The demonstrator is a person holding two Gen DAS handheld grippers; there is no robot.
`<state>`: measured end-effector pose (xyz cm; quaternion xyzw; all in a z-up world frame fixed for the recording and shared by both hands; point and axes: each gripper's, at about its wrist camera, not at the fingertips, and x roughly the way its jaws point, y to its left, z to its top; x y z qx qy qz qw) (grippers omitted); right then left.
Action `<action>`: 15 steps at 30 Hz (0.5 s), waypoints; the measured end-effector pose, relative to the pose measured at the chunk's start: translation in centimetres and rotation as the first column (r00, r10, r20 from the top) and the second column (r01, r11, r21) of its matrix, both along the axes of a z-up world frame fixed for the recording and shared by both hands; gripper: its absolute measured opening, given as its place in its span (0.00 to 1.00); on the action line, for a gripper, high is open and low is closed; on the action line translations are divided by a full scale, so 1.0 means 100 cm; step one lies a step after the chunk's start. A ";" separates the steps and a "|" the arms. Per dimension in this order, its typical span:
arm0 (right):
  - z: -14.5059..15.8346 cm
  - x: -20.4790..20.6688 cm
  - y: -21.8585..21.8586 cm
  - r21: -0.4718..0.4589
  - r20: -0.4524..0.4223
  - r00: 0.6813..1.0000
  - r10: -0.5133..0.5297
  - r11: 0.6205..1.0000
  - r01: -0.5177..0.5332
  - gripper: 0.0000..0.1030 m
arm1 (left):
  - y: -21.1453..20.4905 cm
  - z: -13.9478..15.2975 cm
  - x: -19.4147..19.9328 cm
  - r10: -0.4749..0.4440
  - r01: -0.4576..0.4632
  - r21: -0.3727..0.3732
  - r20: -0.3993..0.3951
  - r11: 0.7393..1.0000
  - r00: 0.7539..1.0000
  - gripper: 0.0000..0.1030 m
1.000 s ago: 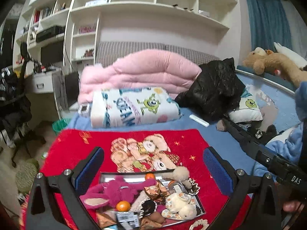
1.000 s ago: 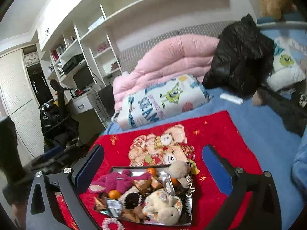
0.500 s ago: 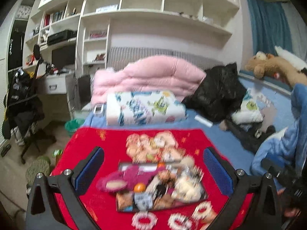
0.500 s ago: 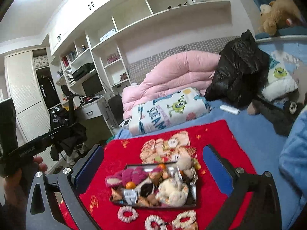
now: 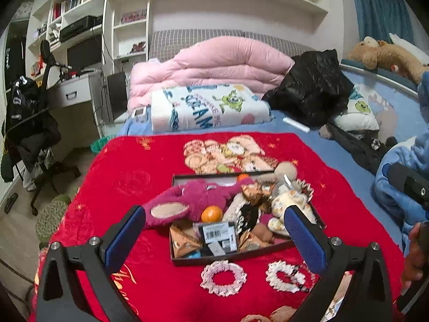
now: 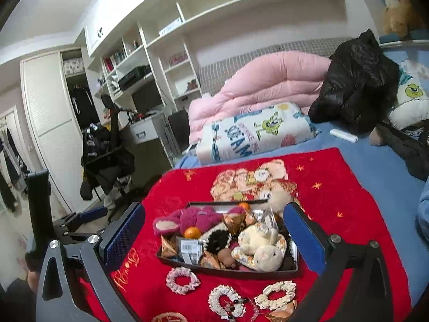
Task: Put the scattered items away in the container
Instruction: 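Lift both tools up away from the tray, then grasp the pink lace scrunchie with the left tool while the right tool grasps a white lace scrunchie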
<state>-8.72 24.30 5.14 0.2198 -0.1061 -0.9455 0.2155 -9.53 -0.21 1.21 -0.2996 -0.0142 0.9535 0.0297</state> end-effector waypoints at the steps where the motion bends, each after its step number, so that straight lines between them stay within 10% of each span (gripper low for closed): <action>1: -0.004 -0.002 -0.001 0.003 0.010 1.000 0.007 1.000 -0.007 1.00 | 0.000 -0.004 -0.004 0.000 0.001 -0.003 0.014 1.000 1.000 1.00; 15: -0.098 -0.038 -0.025 0.039 0.263 0.954 0.144 0.986 -0.160 0.93 | -0.001 -0.089 -0.031 0.061 -0.038 -0.119 0.194 0.992 0.979 1.00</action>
